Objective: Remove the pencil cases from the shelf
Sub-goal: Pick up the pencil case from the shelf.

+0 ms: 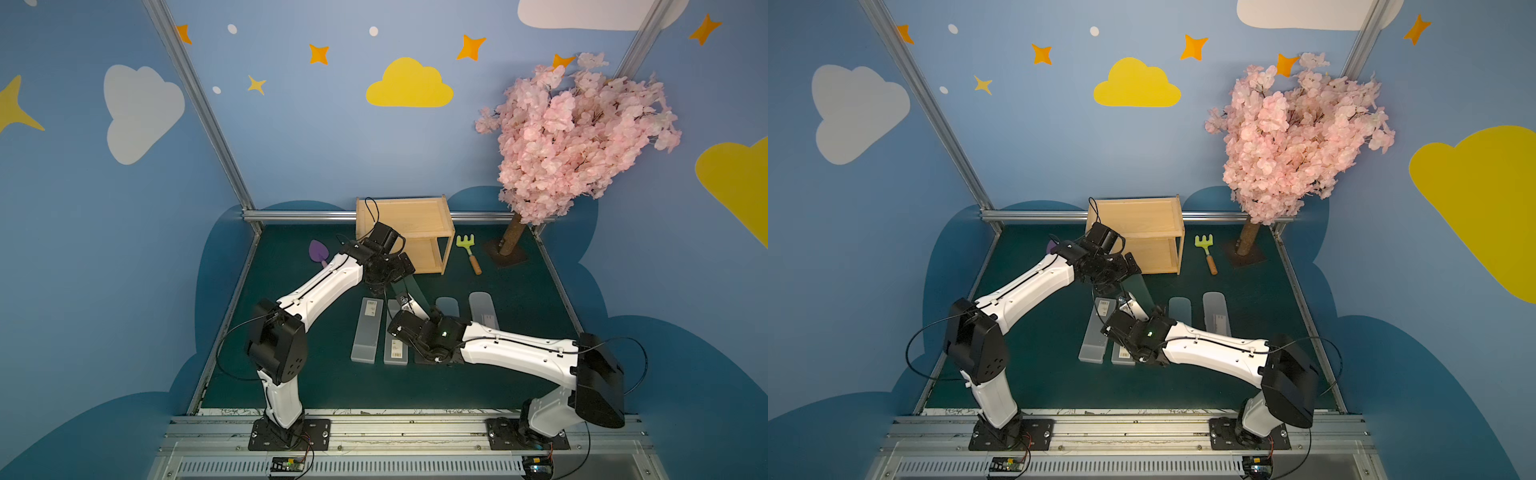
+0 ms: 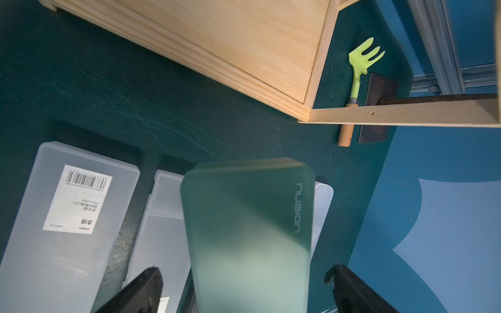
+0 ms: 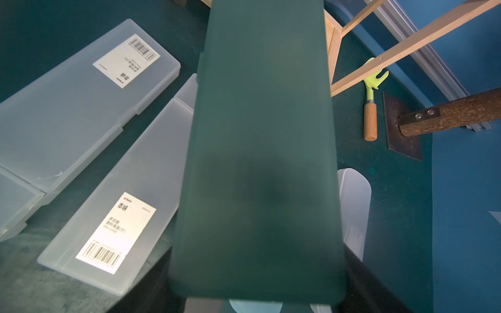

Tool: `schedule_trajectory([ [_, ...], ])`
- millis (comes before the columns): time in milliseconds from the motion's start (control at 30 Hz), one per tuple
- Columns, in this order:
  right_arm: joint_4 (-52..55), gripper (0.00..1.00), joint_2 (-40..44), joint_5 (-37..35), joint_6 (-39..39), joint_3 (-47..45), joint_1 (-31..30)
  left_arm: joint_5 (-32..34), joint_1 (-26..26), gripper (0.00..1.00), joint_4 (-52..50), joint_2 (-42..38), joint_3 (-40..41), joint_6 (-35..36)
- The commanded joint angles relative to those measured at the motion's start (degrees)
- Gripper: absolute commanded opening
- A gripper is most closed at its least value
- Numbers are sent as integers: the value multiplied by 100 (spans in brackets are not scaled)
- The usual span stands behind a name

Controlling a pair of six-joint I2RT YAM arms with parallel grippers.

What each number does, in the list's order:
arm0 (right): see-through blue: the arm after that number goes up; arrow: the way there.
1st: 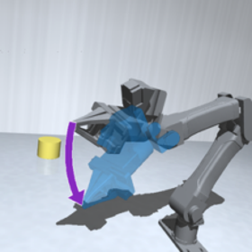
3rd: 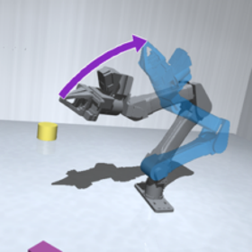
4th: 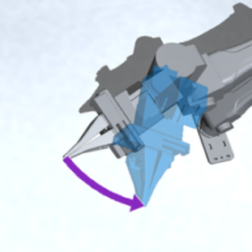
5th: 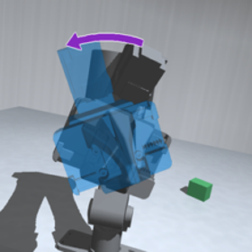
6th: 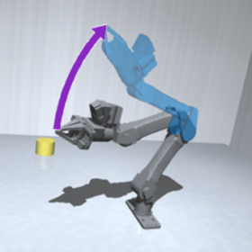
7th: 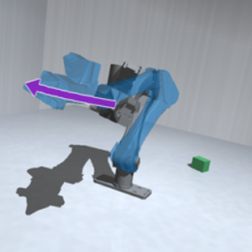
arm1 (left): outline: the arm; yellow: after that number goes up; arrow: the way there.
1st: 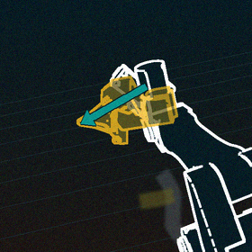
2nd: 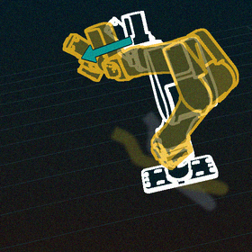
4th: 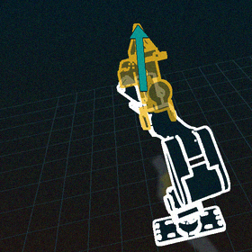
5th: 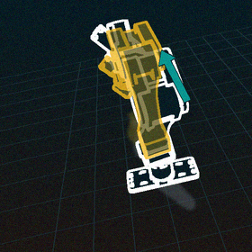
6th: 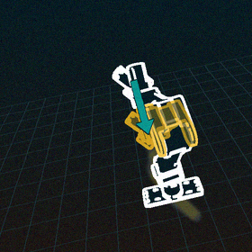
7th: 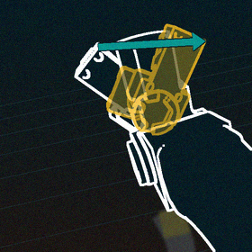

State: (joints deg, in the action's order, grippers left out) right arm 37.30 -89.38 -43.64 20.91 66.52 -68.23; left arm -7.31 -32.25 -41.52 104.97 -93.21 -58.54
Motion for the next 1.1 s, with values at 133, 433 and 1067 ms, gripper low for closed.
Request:
schedule_trajectory([
  [133, -134, 62, -120, -285, 9, 293, -114, -119, -25, 100, 86, 217, 15, -60],
  [433, -140, 63, -171, -316, -33, 321, -145, -112, -30, 92, 94, 206, 16, 74],
  [1067, -140, 98, -124, -351, 186, 220, -103, -237, -14, 73, 207, 132, 106, 252],
])
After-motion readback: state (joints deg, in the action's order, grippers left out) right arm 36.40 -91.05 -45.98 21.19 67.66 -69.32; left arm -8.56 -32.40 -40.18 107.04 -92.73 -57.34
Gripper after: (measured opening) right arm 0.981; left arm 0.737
